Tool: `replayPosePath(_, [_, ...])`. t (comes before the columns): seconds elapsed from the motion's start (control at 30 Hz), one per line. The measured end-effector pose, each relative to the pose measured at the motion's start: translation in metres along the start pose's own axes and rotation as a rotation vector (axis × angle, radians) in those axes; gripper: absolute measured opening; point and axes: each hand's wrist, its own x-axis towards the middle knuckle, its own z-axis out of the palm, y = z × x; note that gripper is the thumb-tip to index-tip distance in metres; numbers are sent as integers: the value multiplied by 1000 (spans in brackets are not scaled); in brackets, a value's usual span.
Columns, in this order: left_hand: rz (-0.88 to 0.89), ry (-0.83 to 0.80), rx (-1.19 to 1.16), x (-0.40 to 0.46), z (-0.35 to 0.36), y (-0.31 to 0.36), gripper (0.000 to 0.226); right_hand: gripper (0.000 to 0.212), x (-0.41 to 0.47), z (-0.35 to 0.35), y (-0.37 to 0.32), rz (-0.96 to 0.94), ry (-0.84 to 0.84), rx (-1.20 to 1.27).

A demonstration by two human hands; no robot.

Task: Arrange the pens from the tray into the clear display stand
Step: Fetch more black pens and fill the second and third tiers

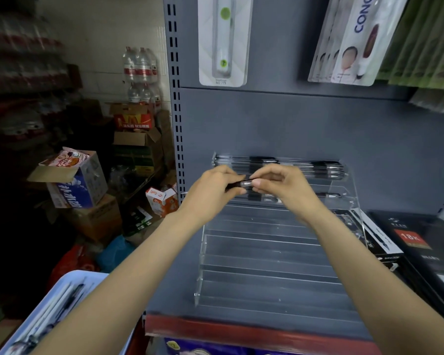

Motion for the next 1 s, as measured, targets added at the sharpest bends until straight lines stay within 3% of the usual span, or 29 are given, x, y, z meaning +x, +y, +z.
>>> replayPosePath(0.13, [-157, 125, 38, -7, -2, -20, 48, 15, 0, -25, 15, 35, 217, 9])
replayPosePath(0.23, [-377, 103, 6, -12, -1, -36, 58, 15, 0, -38, 27, 90, 319, -79])
replayPosePath(0.33, [-424, 44, -142, -14, 2, -41, 42, 10, 2, -38, 35, 133, 352, -200])
replayPosePath(0.53, [-444, 44, -209, -15, 0, -40, 33, 9, 10, -33, 34, 110, 307, -432])
replayPosePath(1.0, [-477, 66, -230, -13, 3, -43, 32, 14, 25, -19, 37, 108, 150, -697])
